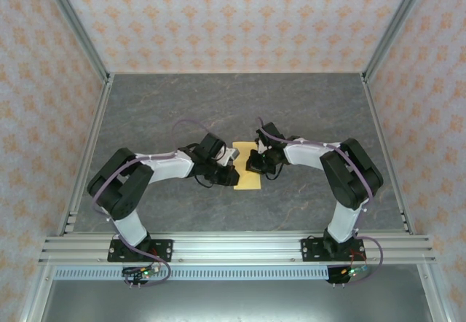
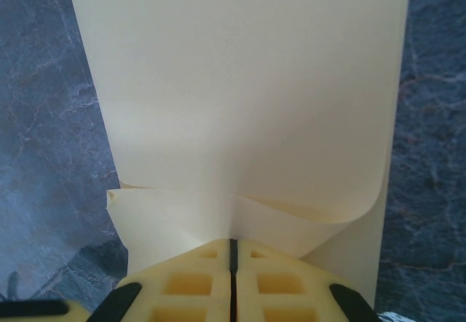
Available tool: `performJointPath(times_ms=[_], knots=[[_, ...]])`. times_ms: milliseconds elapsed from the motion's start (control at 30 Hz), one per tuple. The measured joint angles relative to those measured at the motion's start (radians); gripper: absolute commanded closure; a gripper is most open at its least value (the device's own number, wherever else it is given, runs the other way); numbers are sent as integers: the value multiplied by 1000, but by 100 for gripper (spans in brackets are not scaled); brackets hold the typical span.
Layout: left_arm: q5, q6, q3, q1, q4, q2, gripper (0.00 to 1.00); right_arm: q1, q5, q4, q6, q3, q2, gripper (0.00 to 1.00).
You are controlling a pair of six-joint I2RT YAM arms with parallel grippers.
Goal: Fold a paper plane with a square sheet of paper (fold left side to right side)
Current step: Fold the triangle a second time at the center of the table.
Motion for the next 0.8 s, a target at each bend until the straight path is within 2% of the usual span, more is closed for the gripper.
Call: performJointPath(times_ms=[233, 500, 800], knots=[[-22, 3, 0, 0, -1, 43, 90, 0, 2, -5, -8, -5, -16, 91], [-37, 3, 0, -3, -2, 43, 91, 31, -9, -26, -21, -27, -117, 93], [-59, 3, 11, -12, -21, 43, 91, 56, -43, 3, 0, -45, -93, 93]])
